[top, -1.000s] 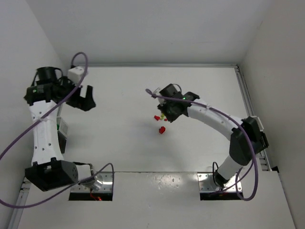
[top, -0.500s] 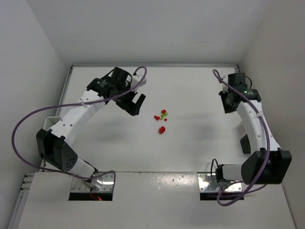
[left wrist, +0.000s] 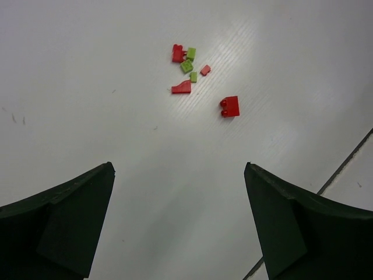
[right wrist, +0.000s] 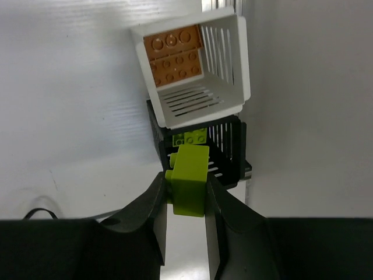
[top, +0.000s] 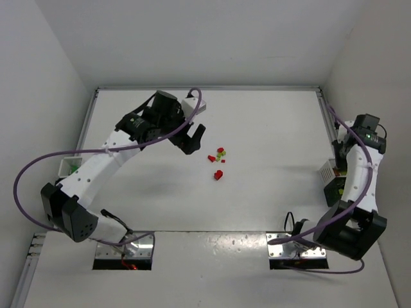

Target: Sort the legos into containers by color

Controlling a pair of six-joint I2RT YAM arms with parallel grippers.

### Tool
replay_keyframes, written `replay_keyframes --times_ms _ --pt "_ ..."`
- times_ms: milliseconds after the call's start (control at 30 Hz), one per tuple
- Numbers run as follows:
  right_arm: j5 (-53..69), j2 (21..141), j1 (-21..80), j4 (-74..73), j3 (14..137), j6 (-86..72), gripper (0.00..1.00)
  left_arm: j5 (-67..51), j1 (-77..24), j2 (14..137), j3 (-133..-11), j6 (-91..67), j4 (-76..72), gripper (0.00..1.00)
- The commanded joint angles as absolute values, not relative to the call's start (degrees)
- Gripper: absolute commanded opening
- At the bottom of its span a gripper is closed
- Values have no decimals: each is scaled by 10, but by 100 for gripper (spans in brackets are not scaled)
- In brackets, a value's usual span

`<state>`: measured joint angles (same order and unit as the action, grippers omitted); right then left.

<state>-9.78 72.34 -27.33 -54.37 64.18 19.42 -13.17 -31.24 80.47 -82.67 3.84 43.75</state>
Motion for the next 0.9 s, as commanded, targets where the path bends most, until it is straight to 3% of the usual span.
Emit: replay_keyframes --times_ms 0,433,600,667,800,867 --pt "-62 715 -307 -548 629 242 0 -142 -335 813 -830 55 414 100" --pt "4 745 -417 -525 588 301 0 -78 -361 862 -829 30 425 100" --pt "10 764 -417 -525 600 301 30 -78 -367 867 -829 30 425 100" --pt "10 770 -422 -525 600 301 33 -78 -367 873 -829 30 425 100" --pt "15 770 -422 -519 606 307 49 -90 -367 890 -829 24 425 100" --pt "20 764 -422 -519 606 319 50 -90 -367 896 -829 24 425 100"
